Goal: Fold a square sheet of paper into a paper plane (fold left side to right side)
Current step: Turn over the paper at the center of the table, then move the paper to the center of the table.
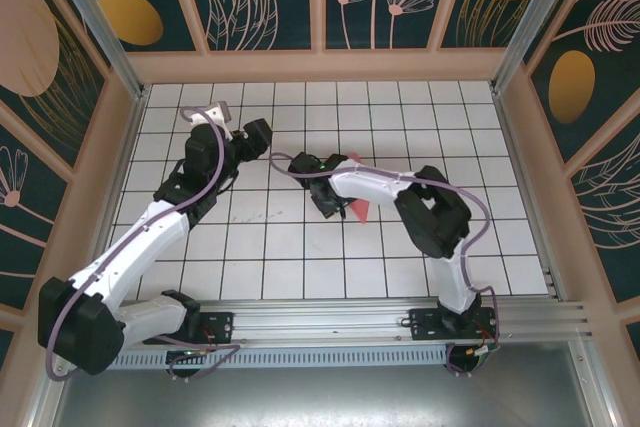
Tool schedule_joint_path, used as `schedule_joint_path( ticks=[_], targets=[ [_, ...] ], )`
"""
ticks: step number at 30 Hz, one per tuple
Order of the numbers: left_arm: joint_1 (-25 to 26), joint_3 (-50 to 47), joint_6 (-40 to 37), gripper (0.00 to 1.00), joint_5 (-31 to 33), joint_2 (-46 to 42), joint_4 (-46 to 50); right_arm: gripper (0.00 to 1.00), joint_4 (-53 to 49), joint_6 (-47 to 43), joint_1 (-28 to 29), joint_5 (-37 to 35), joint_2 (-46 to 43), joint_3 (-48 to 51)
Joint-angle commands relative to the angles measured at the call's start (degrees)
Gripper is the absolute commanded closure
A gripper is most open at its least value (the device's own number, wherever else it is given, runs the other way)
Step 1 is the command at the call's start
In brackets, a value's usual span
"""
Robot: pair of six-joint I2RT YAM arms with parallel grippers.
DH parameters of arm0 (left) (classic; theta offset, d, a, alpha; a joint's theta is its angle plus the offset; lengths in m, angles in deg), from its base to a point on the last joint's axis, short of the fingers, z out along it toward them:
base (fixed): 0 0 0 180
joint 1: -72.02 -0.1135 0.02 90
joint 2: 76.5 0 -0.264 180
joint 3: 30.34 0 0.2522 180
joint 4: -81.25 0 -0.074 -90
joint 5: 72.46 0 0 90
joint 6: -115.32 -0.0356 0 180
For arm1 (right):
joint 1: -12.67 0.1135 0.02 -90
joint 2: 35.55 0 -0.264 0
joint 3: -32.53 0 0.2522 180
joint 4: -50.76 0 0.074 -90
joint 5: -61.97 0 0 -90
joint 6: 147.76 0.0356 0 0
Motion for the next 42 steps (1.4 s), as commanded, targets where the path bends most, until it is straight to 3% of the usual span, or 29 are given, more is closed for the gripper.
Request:
schedule_joint_path(
  ticks=[1,5,10,19,24,31,34,38,42],
  targets=[
    [-0.49,-2.3,4.43,0.21,-4.56,2.99,-1.89,0.35,5.94,1.92,-2.26,8.15,-9.2,3.49],
    [-0.49,-3.38,6.18,0.23,-9.72,8.96,-6.12,0.28,11.01,3.61,-6.04,10.55,-17.52,9.71],
    [1.24,-2.49,9.69,0.26,-19.64,20.0,-14.87,0.24,25.22,7.1,-16.88,20.65,-29.86,23.65],
    [6.89,9.4,12.64,0.25,-26.88,40.26,-21.5,0.05,46.55,15.98,-33.49,39.36,-42.06,41.67],
    [7.69,16.43,13.28,0.25,-28.44,48.06,-20.44,0.01,50.44,17.7,-37.22,44.9,-42.85,45.2],
    [7.71,22.39,12.24,0.34,-29.1,55.08,-18.06,0.01,49.27,15.99,-38.22,46.08,-42.91,45.4],
    [7.76,22.54,13.09,0.48,-31.14,56.64,-20.68,0.01,48.98,15.26,-38.45,46.29,-42.87,45.17],
    [7.47,20.91,11.3,0.73,-31.73,55.94,-22.76,0.02,49.58,14.16,-38.67,47.79,-41.33,44.7],
    [5.35,15.74,9.82,0.92,-34.61,53.15,-27.83,0.05,52.08,12.25,-38.61,52.44,-38.54,43.76]
  ],
)
